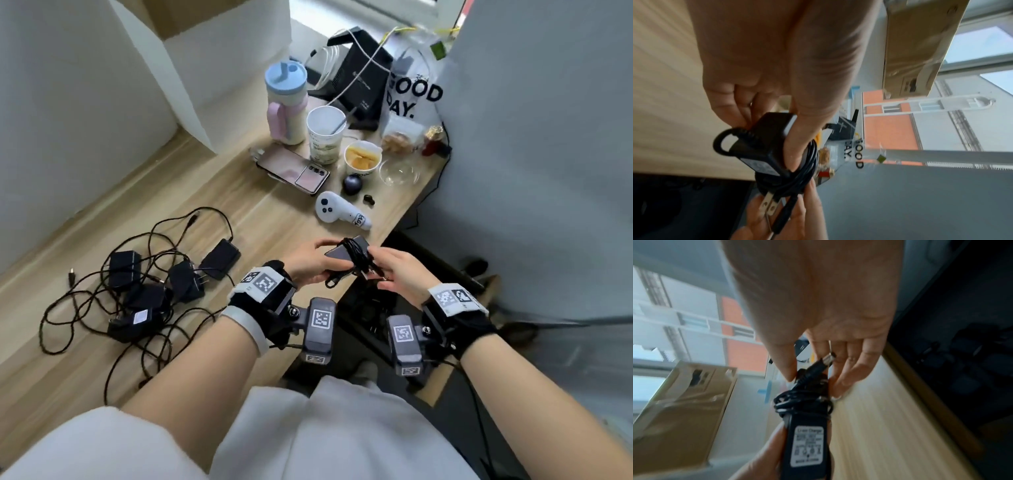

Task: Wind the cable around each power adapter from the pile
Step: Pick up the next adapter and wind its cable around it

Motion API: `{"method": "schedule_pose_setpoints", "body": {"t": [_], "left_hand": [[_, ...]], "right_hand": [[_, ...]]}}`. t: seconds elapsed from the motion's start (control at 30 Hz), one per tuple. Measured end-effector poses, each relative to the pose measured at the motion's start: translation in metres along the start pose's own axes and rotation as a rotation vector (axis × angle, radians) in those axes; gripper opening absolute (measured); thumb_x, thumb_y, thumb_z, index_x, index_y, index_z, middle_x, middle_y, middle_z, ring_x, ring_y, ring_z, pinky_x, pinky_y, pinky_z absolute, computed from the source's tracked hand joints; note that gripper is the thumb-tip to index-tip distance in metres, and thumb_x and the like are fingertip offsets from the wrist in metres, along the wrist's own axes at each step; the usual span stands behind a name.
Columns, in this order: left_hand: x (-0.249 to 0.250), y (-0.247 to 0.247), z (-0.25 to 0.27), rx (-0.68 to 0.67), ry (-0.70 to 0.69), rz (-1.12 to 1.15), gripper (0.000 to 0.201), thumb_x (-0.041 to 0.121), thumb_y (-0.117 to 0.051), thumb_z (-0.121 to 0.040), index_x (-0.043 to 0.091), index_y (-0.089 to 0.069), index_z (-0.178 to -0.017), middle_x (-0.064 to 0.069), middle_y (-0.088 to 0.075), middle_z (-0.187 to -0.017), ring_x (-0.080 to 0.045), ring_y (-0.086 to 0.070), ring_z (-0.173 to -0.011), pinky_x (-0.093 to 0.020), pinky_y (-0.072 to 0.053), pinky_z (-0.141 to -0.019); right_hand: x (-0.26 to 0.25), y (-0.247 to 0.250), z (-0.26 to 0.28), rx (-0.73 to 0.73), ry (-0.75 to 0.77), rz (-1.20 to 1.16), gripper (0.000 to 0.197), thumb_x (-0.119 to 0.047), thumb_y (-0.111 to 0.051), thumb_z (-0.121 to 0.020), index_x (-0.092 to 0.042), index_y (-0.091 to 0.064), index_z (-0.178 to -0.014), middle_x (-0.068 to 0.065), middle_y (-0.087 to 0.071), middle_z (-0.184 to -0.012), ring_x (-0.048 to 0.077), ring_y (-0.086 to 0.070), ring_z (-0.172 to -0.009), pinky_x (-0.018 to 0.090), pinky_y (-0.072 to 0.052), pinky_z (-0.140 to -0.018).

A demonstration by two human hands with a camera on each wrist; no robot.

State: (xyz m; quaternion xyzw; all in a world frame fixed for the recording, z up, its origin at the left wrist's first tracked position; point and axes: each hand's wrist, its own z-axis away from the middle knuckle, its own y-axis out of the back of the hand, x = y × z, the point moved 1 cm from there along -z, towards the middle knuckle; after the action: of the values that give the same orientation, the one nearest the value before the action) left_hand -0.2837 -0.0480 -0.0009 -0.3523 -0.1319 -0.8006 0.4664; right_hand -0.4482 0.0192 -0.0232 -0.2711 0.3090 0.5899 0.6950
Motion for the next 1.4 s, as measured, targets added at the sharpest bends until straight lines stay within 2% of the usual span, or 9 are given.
{"method": "schedule_pose_setpoints", "body": {"t": [0.23, 0.33, 0.47, 0.63, 0.8, 1.03, 1.13, 1.27, 1.4], "left_hand": [[-0.006, -0.082, -0.051, 0.063, 0.038, -0.024, 0.030, 0.018, -0.082, -0.066, 0.011, -0.064, -0.088, -0.009, -0.067, -0.093, -0.023, -0.063, -0.094, -0.033, -0.045, -0.087], [-0.013, -0.109, -0.076, 0.096, 0.054, 0.011, 0.036, 0.016, -0.073, -0.080, 0.006, -0.063, -0.113, -0.010, -0.067, -0.110, -0.017, -0.064, -0.100, -0.023, -0.046, -0.079], [-0.024, -0.143, -0.106, 0.143, 0.080, 0.058, 0.025, 0.008, -0.063, -0.088, 0.004, -0.061, -0.113, -0.004, -0.064, -0.085, -0.004, -0.064, -0.060, -0.010, -0.047, -0.048], [-0.070, -0.159, -0.146, 0.150, 0.205, -0.003, 0.039, 0.003, -0.056, -0.092, -0.002, -0.048, -0.129, -0.008, -0.057, -0.089, -0.012, -0.051, -0.070, -0.021, -0.045, -0.065], [-0.104, -0.156, -0.197, 0.134, 0.265, -0.041, 0.025, -0.004, -0.050, -0.092, -0.008, -0.053, -0.117, -0.012, -0.055, -0.078, -0.010, -0.049, -0.055, -0.013, -0.040, -0.048], [-0.133, -0.144, -0.292, 0.096, 0.239, -0.223, 0.027, 0.002, -0.046, -0.095, 0.022, -0.051, -0.079, 0.005, -0.049, -0.081, -0.006, -0.047, -0.071, -0.018, -0.041, -0.069], [-0.142, -0.142, -0.325, 0.111, 0.219, -0.322, 0.033, 0.004, -0.045, -0.095, 0.028, -0.047, -0.072, 0.009, -0.046, -0.077, -0.002, -0.043, -0.070, -0.017, -0.038, -0.070], [-0.149, -0.138, -0.350, 0.119, 0.201, -0.379, 0.035, 0.006, -0.042, -0.097, 0.028, -0.043, -0.070, 0.011, -0.042, -0.075, 0.000, -0.039, -0.068, -0.014, -0.035, -0.067], [-0.154, -0.136, -0.361, 0.103, 0.198, -0.435, 0.034, 0.007, -0.043, -0.096, 0.027, -0.041, -0.069, 0.010, -0.042, -0.074, -0.001, -0.039, -0.067, -0.015, -0.035, -0.066]], "right_hand": [[0.037, 0.091, 0.006, 0.035, -0.043, -0.128, 0.020, -0.030, -0.052, -0.094, -0.020, -0.060, -0.109, -0.004, -0.065, -0.083, 0.011, -0.059, -0.073, 0.019, -0.047, -0.065], [0.050, 0.119, 0.001, 0.060, -0.072, -0.146, 0.023, -0.031, -0.051, -0.095, -0.026, -0.053, -0.118, 0.000, -0.064, -0.091, 0.014, -0.062, -0.079, 0.024, -0.048, -0.068], [0.078, 0.146, -0.017, 0.066, -0.161, -0.229, 0.027, -0.024, -0.047, -0.098, -0.024, -0.049, -0.124, 0.003, -0.062, -0.095, 0.015, -0.061, -0.078, 0.024, -0.050, -0.064], [0.136, 0.158, -0.041, 0.022, -0.320, -0.310, 0.021, -0.017, -0.042, -0.100, -0.012, -0.049, -0.119, -0.005, -0.063, -0.066, 0.014, -0.057, -0.076, 0.025, -0.050, -0.067], [0.176, 0.161, -0.078, 0.096, -0.366, -0.376, 0.028, -0.011, -0.041, -0.099, -0.002, -0.046, -0.126, 0.005, -0.055, -0.082, 0.014, -0.054, -0.070, 0.020, -0.051, -0.057], [0.212, 0.169, -0.161, 0.230, -0.372, -0.438, 0.038, -0.007, -0.044, -0.098, 0.003, -0.041, -0.134, 0.009, -0.058, -0.084, 0.018, -0.057, -0.068, 0.019, -0.053, -0.049], [0.226, 0.169, -0.194, 0.298, -0.380, -0.470, 0.042, -0.007, -0.050, -0.095, 0.001, -0.042, -0.136, 0.020, -0.063, -0.112, 0.023, -0.061, -0.075, 0.022, -0.056, -0.057], [0.243, 0.167, -0.220, 0.323, -0.409, -0.452, 0.045, -0.009, -0.055, -0.093, 0.000, -0.042, -0.136, 0.023, -0.056, -0.128, 0.037, -0.057, -0.114, 0.040, -0.049, -0.095], [0.246, 0.170, -0.229, 0.308, -0.414, -0.420, 0.042, -0.012, -0.055, -0.093, -0.002, -0.046, -0.133, 0.021, -0.056, -0.128, 0.030, -0.059, -0.109, 0.037, -0.047, -0.095]]}}
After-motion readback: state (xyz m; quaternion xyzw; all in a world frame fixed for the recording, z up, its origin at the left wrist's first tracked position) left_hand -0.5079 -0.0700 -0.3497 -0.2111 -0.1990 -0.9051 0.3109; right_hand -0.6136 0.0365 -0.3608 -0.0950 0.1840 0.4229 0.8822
